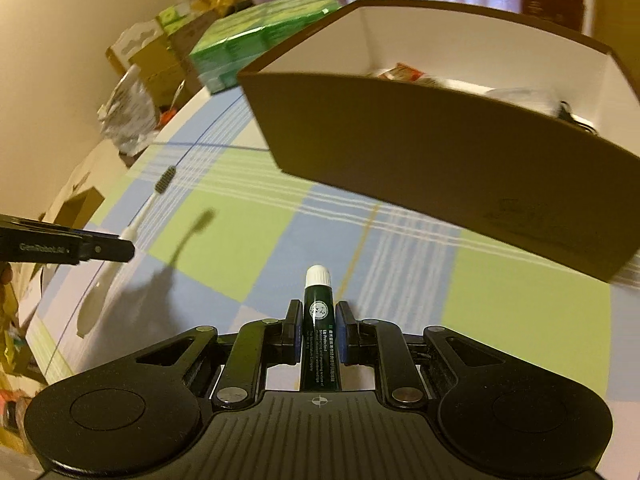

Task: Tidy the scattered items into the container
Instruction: 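Lift and carry the toothbrush and green tube over the box with both tools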

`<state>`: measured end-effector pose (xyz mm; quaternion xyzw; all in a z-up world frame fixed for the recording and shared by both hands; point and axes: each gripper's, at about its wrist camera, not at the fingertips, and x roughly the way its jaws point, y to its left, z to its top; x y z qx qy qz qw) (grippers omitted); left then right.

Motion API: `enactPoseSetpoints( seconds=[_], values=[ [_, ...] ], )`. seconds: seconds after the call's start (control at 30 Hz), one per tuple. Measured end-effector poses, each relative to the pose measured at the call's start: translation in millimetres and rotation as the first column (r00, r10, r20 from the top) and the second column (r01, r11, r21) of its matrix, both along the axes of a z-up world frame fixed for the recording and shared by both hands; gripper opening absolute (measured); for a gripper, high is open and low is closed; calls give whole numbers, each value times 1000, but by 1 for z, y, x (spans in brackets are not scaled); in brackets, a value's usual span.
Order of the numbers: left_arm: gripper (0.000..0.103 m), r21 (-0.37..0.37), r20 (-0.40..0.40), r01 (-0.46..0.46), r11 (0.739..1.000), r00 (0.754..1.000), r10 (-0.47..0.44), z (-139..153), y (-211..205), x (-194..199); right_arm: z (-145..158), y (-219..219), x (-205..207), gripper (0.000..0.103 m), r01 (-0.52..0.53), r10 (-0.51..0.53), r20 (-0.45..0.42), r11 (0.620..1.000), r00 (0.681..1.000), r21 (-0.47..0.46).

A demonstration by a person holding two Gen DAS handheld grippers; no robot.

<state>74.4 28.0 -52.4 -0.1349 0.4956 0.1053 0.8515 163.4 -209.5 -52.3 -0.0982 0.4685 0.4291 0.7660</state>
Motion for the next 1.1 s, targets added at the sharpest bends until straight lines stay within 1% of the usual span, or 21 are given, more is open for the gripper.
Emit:
enactPoseSetpoints(
  seconds=[0.23,0.43,0.6,0.77,1.1],
  values=[
    [16,14,82,26,1000,996,-28,34,-10,10,22,-25,12,19,30,-31,9,999,999,38],
    [16,5,149,77,997,986,-77,57,-23,27,44,-41,24,19,47,-50,38,996,998,79],
    [16,-2,204,135,991,970,-132,73,-38,46,67,-50,34,19,61,-70,72,990,995,125],
    [16,-6,244,179,984,954,-172,85,-49,62,83,-59,46,19,86,-102,90,983,991,160],
    [16,24,299,241,970,924,-237,104,-55,98,96,-73,75,19,141,-163,107,972,981,190]
  ],
)
